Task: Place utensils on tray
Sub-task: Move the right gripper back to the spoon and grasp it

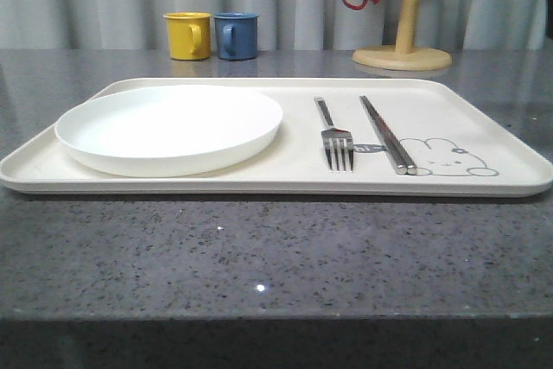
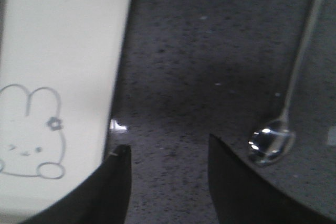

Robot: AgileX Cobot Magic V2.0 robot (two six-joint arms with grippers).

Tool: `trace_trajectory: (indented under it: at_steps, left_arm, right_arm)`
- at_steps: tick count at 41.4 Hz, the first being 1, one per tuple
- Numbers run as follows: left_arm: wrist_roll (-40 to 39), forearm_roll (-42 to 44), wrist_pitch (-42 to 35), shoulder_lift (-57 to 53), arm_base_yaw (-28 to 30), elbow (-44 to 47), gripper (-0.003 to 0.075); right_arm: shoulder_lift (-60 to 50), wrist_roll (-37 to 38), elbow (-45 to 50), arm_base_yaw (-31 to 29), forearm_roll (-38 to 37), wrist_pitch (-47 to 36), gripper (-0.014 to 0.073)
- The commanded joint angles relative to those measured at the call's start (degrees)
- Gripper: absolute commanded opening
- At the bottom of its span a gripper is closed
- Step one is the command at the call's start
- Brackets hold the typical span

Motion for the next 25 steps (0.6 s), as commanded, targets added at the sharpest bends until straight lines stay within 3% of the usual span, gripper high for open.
trace_trajectory:
  at_steps: [1, 12, 25]
  left_arm:
    - [-0.39, -0.19, -3.95, -0.22, -0.44, -1.58, 0.0369]
    - [-0.39, -0.19, -3.95, -0.22, -0.44, -1.58, 0.0369]
    - [-0.39, -0.19, -3.95, -0.22, -0.44, -1.58, 0.0369]
  right_arm:
    - [-2.29, -1.57, -1.65, -5.12, -1.78, -0.33, 0.0371]
    - [0.89, -7.55, -1.65, -18.16, 7.29, -3.75, 0.0314]
    - [7.0, -8.7, -1.65, -21.0, 9.75, -7.12, 0.0299]
